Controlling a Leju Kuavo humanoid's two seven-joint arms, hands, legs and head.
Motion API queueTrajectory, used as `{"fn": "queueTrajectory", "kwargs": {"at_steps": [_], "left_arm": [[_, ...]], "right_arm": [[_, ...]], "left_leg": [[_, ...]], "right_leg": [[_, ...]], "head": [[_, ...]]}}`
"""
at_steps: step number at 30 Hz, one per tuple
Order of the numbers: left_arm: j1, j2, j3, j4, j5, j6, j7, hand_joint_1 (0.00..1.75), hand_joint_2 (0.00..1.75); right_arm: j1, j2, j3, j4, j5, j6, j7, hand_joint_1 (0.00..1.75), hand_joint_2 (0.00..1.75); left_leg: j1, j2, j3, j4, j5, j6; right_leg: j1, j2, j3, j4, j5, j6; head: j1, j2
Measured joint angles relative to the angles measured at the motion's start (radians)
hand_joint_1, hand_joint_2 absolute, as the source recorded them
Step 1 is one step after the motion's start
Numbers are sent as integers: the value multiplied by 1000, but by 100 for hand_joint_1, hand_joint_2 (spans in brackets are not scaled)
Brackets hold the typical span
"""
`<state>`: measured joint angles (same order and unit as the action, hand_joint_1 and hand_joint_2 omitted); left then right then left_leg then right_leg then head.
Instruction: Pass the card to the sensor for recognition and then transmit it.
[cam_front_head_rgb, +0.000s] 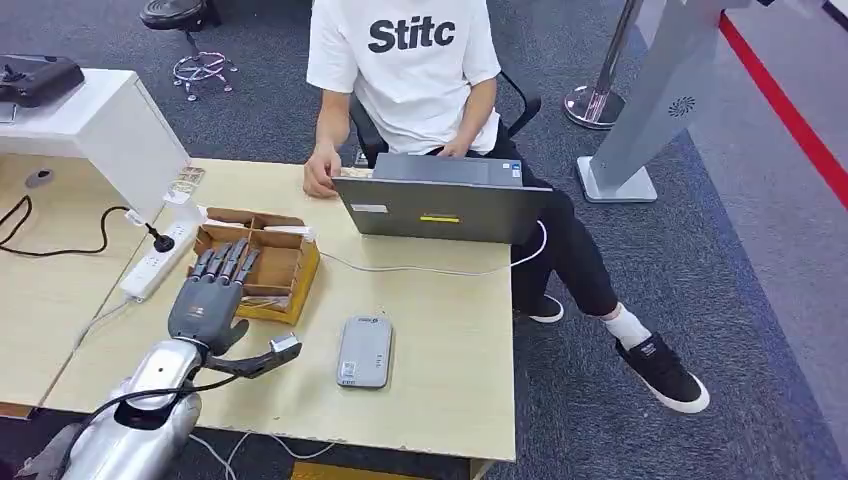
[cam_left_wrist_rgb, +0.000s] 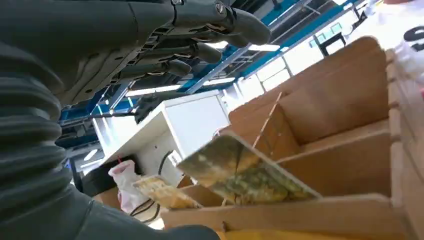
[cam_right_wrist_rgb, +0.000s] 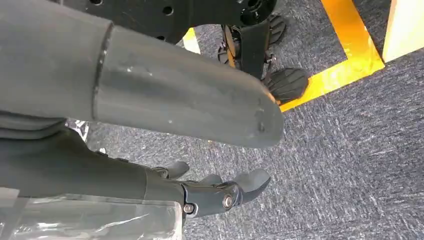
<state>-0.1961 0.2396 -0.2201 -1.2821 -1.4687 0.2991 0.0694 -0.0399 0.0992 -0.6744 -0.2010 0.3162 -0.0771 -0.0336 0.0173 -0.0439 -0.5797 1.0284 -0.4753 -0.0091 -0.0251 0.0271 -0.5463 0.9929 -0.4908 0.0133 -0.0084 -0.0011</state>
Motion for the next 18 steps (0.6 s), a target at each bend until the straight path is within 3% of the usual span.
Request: {"fn": "queueTrajectory", "kwargs": {"at_steps": [11, 18], "left_arm": [[-1, 0, 27, 43, 11, -5, -11, 0, 175], [0, -8, 38, 50, 51, 71, -84, 0, 175]], "right_arm": [[0, 0, -5, 0, 6, 0, 0, 0, 0], [0, 0, -21, 0, 19, 8, -11, 0, 0]], "left_leg": [[0, 0, 0, 0, 0, 0], [0, 0, 0, 0, 0, 0]], "right_leg": [[0, 0, 0, 0, 0, 0], [0, 0, 0, 0, 0, 0]], "head": [[0, 0], [0, 0]]}}
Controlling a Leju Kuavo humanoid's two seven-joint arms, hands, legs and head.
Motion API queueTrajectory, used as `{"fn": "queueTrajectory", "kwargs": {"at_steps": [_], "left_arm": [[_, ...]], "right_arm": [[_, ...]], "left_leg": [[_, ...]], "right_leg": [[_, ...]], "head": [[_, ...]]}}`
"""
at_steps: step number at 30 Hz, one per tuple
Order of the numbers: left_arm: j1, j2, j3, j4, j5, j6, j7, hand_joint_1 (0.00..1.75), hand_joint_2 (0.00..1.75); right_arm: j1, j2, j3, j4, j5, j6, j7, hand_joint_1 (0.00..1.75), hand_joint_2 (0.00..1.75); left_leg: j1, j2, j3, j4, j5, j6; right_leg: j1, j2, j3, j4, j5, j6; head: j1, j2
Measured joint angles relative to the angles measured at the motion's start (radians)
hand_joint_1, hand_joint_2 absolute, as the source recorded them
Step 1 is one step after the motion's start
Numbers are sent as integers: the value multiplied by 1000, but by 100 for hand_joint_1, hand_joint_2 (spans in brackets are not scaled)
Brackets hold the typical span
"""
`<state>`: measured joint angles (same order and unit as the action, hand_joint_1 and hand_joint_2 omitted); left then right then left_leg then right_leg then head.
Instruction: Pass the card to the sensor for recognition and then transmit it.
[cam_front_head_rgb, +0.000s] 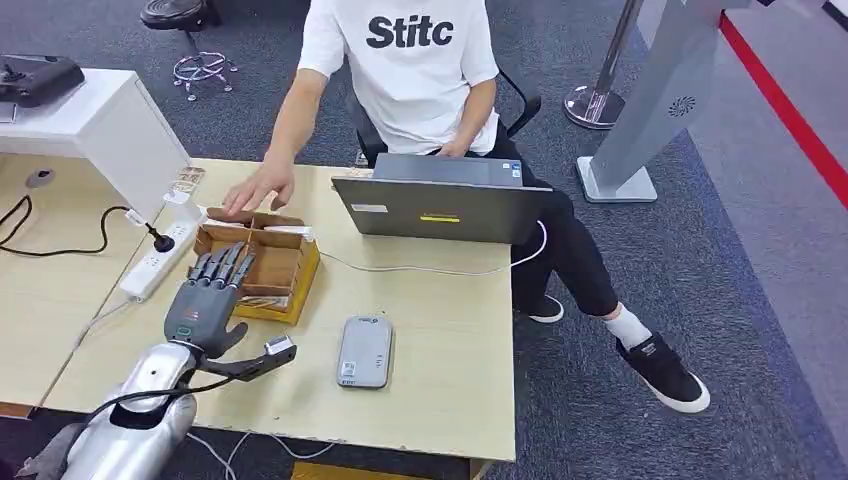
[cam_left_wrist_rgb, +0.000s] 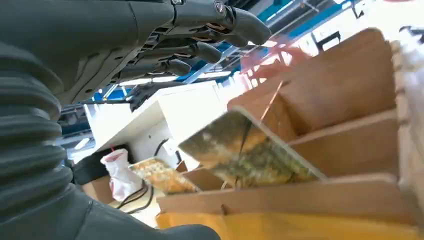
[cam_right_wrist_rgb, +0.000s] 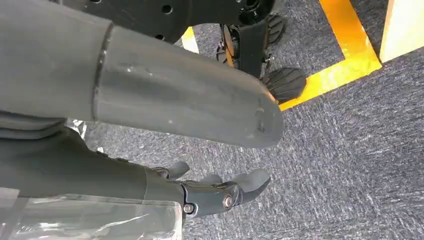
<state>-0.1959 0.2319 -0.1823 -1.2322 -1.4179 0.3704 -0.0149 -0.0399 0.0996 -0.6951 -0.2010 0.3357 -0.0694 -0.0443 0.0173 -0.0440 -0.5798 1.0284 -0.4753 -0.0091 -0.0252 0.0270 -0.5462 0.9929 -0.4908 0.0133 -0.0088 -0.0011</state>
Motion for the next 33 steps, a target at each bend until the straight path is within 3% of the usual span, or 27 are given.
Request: {"fn": "queueTrajectory", "kwargs": {"at_steps": [7, 8, 9, 10, 14, 15, 25, 26, 30, 33], "left_arm": [[3, -8, 1, 0, 13, 0, -23, 0, 175], [3, -9, 1, 0, 15, 0, -27, 12, 175], [3, -10, 1, 0, 16, -2, -30, 129, 175], [3, -11, 1, 0, 17, -4, -30, 155, 175], [2, -13, 1, 0, 18, -5, -30, 162, 175], [2, -13, 1, 0, 18, -5, -30, 175, 175], [3, -13, 1, 0, 20, -7, -30, 175, 175], [3, -13, 1, 0, 20, 10, -30, 175, 175], [16, -21, 19, -47, 66, 181, -45, 175, 175], [19, -32, 40, -105, 83, 205, -51, 175, 175]], "right_arm": [[0, 0, -14, 0, 7, 2, -5, 0, 0], [0, 0, -16, 0, 8, 2, -5, 0, 0], [0, 0, -19, 0, 10, 3, -5, 0, 0], [0, 0, -21, 0, 11, 3, -5, 0, 0], [0, 0, -26, 0, 13, 3, -5, 0, 0], [0, 0, -26, 0, 14, 3, -5, 0, 0], [0, 0, -29, 0, 18, 3, -5, 0, 0], [0, 0, -30, 0, 20, 3, -5, 0, 0], [0, 0, -37, 0, 28, 2, -6, 0, 0], [-1, 0, -44, 0, 34, 0, -6, 0, 0]], "left_leg": [[0, 0, 0, 0, 0, 0], [0, 0, 0, 0, 0, 0], [0, 0, 0, 0, 0, 0], [0, 0, 0, 0, 0, 0], [0, 0, 0, 0, 0, 0], [0, 0, 0, 0, 0, 0], [0, 0, 0, 0, 0, 0], [0, 0, 0, 0, 0, 0], [0, 0, 0, 0, 0, 0], [0, 0, 0, 0, 0, 0]], "right_leg": [[0, 0, 0, 0, 0, 0], [0, 0, 0, 0, 0, 0], [0, 0, 0, 0, 0, 0], [0, 0, 0, 0, 0, 0], [0, 0, 0, 0, 0, 0], [0, 0, 0, 0, 0, 0], [0, 0, 0, 0, 0, 0], [0, 0, 0, 0, 0, 0], [0, 0, 0, 0, 0, 0], [0, 0, 0, 0, 0, 0]], "head": [[0, 0], [0, 0], [0, 0], [0, 0], [0, 0], [0, 0], [0, 0], [0, 0], [0, 0], [0, 0]]}}
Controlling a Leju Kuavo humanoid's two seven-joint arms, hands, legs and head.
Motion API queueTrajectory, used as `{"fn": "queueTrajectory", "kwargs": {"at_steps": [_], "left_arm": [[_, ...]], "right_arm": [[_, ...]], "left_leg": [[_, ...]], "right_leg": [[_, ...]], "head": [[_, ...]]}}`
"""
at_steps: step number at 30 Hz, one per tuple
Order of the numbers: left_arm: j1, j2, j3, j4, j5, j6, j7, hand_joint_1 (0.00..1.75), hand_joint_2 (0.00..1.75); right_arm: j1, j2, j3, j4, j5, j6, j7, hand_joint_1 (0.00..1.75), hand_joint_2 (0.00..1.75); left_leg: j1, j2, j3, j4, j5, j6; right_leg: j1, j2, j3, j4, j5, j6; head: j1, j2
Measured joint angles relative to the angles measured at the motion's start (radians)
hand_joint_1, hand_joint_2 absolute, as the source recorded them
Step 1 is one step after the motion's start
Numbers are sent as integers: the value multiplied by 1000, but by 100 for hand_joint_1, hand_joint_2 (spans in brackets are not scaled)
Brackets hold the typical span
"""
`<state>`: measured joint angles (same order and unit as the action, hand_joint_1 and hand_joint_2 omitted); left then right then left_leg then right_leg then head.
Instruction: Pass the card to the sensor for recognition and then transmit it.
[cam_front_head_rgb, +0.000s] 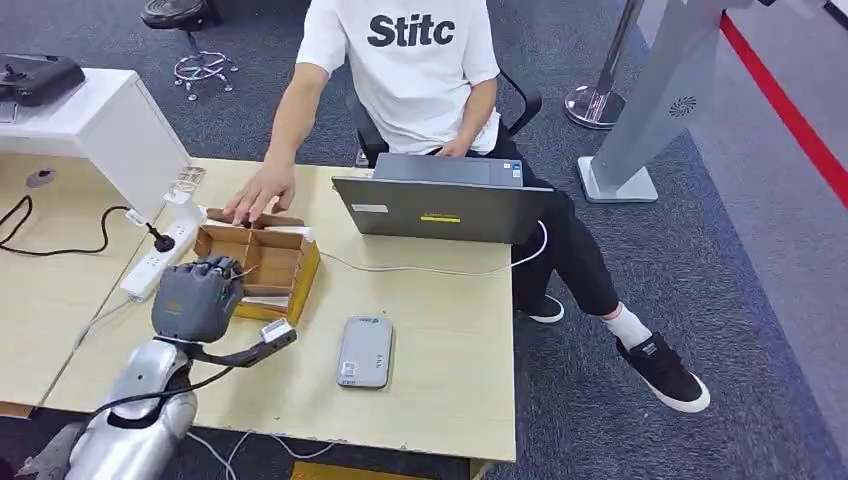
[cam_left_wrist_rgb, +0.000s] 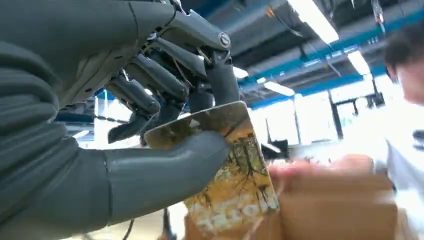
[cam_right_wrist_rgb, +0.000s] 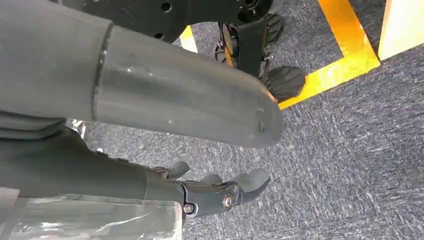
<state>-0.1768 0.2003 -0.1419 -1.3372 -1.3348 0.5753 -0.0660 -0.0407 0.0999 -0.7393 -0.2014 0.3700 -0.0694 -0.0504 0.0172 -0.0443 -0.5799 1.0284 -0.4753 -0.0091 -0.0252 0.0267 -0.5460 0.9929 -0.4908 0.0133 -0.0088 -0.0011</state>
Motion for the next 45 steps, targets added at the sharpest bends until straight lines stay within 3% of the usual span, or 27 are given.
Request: {"fn": "queueTrajectory", "kwargs": {"at_steps": [4, 11, 26, 28, 33, 39, 40, 42, 44, 45], "left_arm": [[1, -16, 30, -78, 30, 29, -2, 175, 175], [-4, -27, 85, -171, 87, 22, -11, 175, 175], [-4, -33, 121, -186, 93, 21, -15, 175, 175], [-4, -34, 121, -186, 106, 9, -21, 0, 175], [-1, -42, 121, -190, 150, -7, -38, 0, 175], [35, -64, 132, -242, 238, 78, -82, 0, 175], [43, -68, 137, -250, 263, 85, -102, 0, 175], [68, -98, 165, -294, 393, 107, -235, 0, 175], [109, -180, 240, -368, 611, 118, -493, 0, 175], [137, -222, 280, -410, 690, 124, -573, 0, 175]], "right_arm": [[0, 0, -7, 0, 7, 0, -2, 0, 0], [0, 3, -12, 0, 15, -1, -5, 0, 0], [0, 7, -26, 0, 19, 0, -3, 0, 0], [0, 7, -26, 0, 21, 0, -2, 0, 0], [0, 8, -31, 0, 28, 3, -2, 0, 0], [0, 8, -37, 0, 36, 2, 1, 0, 0], [0, 8, -39, 0, 36, 2, 1, 0, 0], [0, 8, -43, 0, 39, -1, 0, 0, 0], [0, 10, -52, 0, 38, -6, -4, 0, 0], [1, 10, -56, 0, 38, -8, -5, 0, 0]], "left_leg": [[0, 0, 0, 0, 0, 0], [0, 0, 0, 0, 0, 0], [0, 0, 0, 0, 0, 0], [0, 0, 0, 0, 0, 0], [0, 0, 0, 0, 0, 0], [0, 0, 0, 0, 0, 0], [0, 0, 0, 0, 0, 0], [0, 0, 0, 0, 0, 0], [0, 0, -1, 0, 0, 0], [0, 2, -1, 0, -1, 0]], "right_leg": [[0, 0, 0, 0, 0, 0], [0, 0, 0, 0, 0, 0], [0, 0, 0, 0, 0, 0], [0, 0, 0, 0, 0, 0], [0, 0, 0, 0, 0, 0], [0, 0, 0, 0, 0, 0], [0, 0, 0, 0, 0, 0], [0, 0, 0, 0, 0, 0], [0, 1, 0, 0, 0, 0], [0, 2, 0, 0, 0, 0]], "head": [[0, 0], [0, 0], [0, 0], [0, 0], [0, 0], [0, 0], [0, 0], [-1, 0], [0, 0], [0, 0]]}}
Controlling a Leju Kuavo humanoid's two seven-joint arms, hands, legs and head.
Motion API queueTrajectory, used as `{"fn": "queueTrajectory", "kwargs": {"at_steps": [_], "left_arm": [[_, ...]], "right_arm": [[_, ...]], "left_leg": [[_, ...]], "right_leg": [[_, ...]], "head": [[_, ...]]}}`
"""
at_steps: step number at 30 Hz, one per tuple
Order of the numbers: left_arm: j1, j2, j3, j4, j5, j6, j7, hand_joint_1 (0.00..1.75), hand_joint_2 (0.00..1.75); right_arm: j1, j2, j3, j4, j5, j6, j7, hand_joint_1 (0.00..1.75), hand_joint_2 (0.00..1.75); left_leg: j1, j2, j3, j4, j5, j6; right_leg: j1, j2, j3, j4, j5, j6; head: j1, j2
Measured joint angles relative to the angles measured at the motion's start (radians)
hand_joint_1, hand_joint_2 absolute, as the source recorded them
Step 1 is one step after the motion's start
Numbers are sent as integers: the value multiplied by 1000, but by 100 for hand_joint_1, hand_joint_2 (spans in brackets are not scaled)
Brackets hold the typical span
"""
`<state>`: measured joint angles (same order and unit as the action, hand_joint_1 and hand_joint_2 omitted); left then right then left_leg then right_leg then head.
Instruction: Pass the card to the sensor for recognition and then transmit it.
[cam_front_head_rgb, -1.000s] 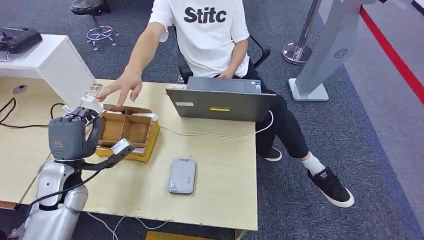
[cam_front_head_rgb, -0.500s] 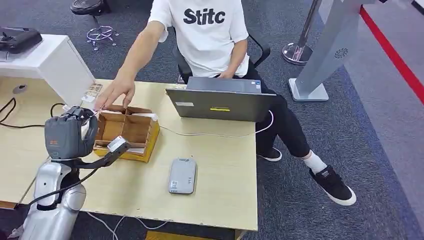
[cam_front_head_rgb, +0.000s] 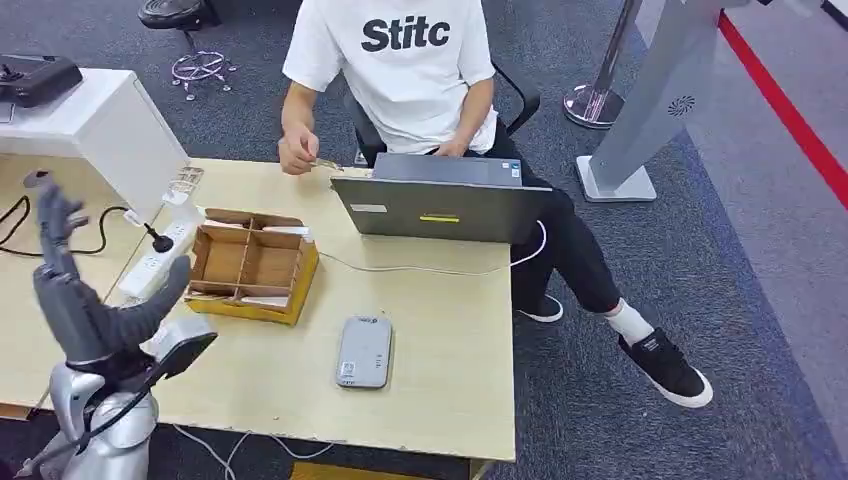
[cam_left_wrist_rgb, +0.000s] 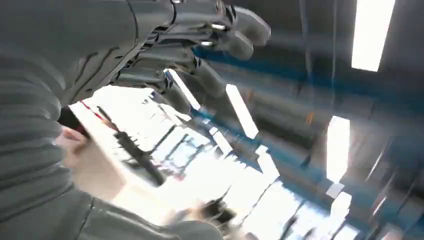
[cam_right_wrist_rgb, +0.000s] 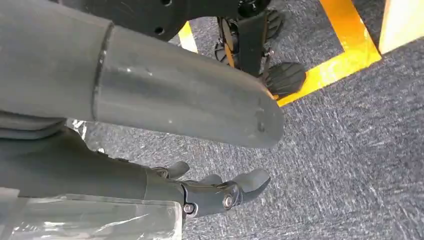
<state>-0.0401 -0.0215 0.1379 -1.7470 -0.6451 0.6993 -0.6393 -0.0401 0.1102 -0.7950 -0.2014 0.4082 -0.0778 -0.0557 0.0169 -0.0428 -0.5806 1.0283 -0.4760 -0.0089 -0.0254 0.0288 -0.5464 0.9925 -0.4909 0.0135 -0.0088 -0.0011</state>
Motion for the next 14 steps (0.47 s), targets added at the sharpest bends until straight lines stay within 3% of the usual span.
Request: {"fn": "queueTrajectory", "kwargs": {"at_steps": [1, 4, 5, 6, 8, 10, 12, 14], "left_arm": [[30, -29, 29, -34, 51, 3, -51, 0, 175], [126, -112, 125, -132, 287, -8, -57, 0, 175], [162, -145, 174, -140, 426, -45, -57, 0, 175], [194, -170, 235, -134, 563, -118, -54, 0, 175], [214, -217, 392, -73, 725, -303, -54, 0, 175], [217, -249, 537, -26, 718, -408, -43, 0, 175], [194, -269, 665, 74, 718, -460, 63, 0, 175], [155, -276, 801, 231, 707, -464, 150, 0, 175]], "right_arm": [[1, 3, -4, 0, 0, -5, -1, 0, 0], [2, 8, -13, 0, 5, -39, -2, 0, 0], [3, 12, -19, 0, 3, -48, 8, 0, 0], [6, 16, -26, 0, 0, -54, 18, 0, 0], [12, 23, -37, 0, 1, -64, 28, 0, 0], [15, 28, -47, 0, 3, -69, 34, 0, 0], [16, 33, -50, 0, 40, -99, 65, 0, 0], [16, 37, -42, 0, 103, -123, 112, 0, 0]], "left_leg": [[0, 0, 0, 0, 0, 0], [0, 0, 0, 0, -3, 1], [-1, 0, 1, -1, -3, 1], [-1, 1, 1, -1, -4, 0], [1, 0, 1, -1, -3, 0], [2, 0, 1, -1, -3, 0], [1, -1, 2, -2, -3, 0], [1, 0, 2, -2, -3, -1]], "right_leg": [[0, 0, 0, 0, 0, 0], [0, 0, 0, 0, -1, 0], [0, 0, 0, -1, -2, 1], [0, 0, 0, -1, -3, 0], [1, -1, 0, 0, -3, 0], [2, -1, 0, 0, -3, -1], [1, -1, 1, 0, -3, -1], [1, -1, 1, 0, -3, -1]], "head": [[0, 0], [0, 0], [2, 0], [0, 0], [0, 0], [0, 0], [-2, 0], [-1, 0]]}}
